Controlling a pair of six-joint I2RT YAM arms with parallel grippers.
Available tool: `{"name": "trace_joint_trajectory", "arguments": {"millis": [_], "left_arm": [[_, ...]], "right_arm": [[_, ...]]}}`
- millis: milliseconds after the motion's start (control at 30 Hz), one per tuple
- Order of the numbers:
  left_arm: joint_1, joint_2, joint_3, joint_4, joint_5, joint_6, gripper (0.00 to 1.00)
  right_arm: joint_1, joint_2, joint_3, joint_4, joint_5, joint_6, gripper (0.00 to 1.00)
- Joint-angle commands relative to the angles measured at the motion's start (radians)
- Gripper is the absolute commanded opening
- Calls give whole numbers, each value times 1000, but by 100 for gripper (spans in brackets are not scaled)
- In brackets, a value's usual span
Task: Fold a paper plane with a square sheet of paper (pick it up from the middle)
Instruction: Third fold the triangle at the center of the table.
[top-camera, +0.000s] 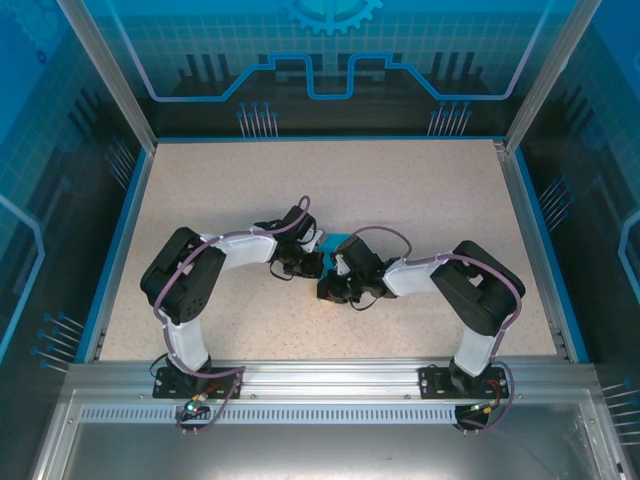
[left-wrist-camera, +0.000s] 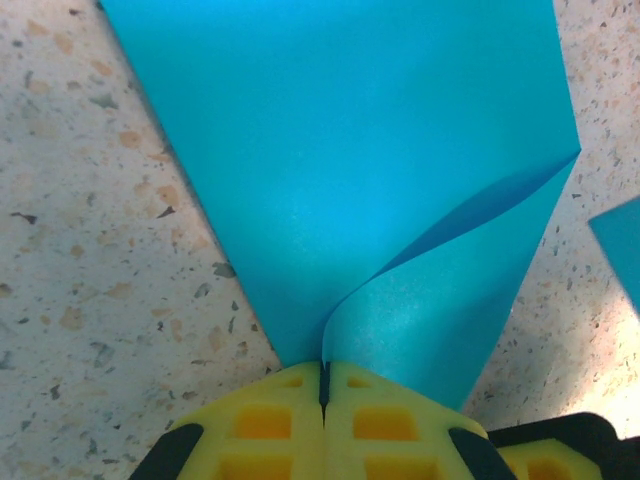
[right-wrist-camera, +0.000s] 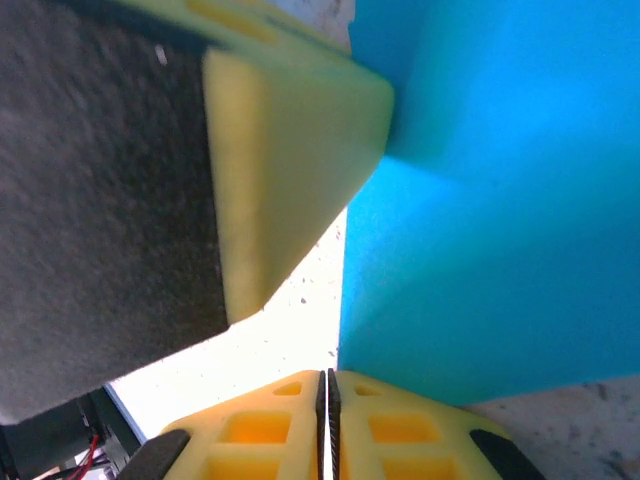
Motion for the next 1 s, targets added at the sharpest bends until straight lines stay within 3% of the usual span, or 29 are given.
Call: {"name": "trace_joint_trajectory", "arguments": {"millis": [0,200,467,700,967], "left_arm": [[-1,54,-2,-51,-30,21,3],[0,53,0,-53,-30,22,3],[1,51,5,-62,-33,25,3],[0,54,11,-63,-32,23,4],[0,61,18,-69,-31,26,4]], "right_arm": [[26,28,29,-55,32,-8,12],[11,54,6,-57,41,12,11],[-77,-152,-23,-48,18,-34,15],[-126,-44,-11,34,-36,-17,13],[-106,46,7,-43,2,-28,12]]}}
